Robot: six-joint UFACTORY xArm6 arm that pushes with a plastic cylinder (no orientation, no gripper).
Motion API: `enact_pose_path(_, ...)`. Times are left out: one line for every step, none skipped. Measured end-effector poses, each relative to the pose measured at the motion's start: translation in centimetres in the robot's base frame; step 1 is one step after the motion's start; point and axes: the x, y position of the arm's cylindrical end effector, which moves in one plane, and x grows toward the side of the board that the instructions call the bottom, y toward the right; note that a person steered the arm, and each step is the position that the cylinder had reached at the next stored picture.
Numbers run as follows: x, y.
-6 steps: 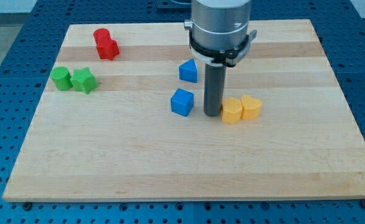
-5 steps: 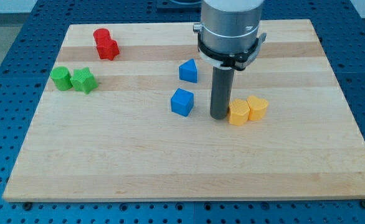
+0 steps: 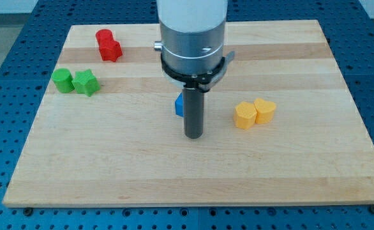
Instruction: Move the blue cube down to the blue triangle
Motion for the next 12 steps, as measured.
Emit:
enact_pose_path(-0.2, -1.6)
enact_pose_path(-1.7, -2.3)
enact_pose_path(-2.3, -2.3)
enact_pose_path(-2.3, -2.2)
enact_pose_path(-2.3, -2.1)
enact_pose_path(-2.5, -1.7)
enact_pose_path(-3.9, -1.7)
enact_pose_path(-5.5, -1.7)
enact_pose_path(-6.8, -1.7)
enact_pose_path(-7.7, -1.7)
enact_pose_path(-7.8, -1.7)
enact_pose_path(-7.9, -2.2)
